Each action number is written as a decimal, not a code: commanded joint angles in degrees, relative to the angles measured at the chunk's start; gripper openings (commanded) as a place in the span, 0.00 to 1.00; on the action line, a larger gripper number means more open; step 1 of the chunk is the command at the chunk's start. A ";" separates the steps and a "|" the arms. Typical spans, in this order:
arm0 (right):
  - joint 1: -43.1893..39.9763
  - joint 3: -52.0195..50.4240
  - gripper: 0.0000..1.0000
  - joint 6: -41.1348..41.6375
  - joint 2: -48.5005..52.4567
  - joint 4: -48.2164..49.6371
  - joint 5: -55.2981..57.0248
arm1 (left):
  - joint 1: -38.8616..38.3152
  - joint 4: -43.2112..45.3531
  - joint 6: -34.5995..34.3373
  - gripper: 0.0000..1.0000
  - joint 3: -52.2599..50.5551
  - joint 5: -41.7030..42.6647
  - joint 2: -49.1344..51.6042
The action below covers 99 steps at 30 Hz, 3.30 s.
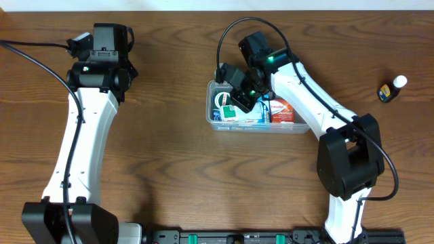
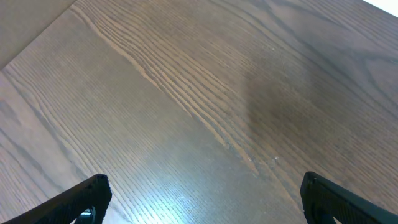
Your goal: Pack container
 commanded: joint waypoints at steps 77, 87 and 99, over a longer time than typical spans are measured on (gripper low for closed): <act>7.23 0.68 0.01 19.71 -1.33 -1.16 22.29 | 0.20 -0.15 0.57 0.98 0.42 -0.90 -0.31; 4.20 1.44 0.01 26.16 -6.12 -0.66 20.20 | 0.20 -0.15 0.57 0.98 0.42 -0.90 -0.31; -18.14 1.44 0.01 29.83 -16.94 -12.04 20.24 | 0.20 -0.15 0.55 0.98 0.42 -0.90 -0.31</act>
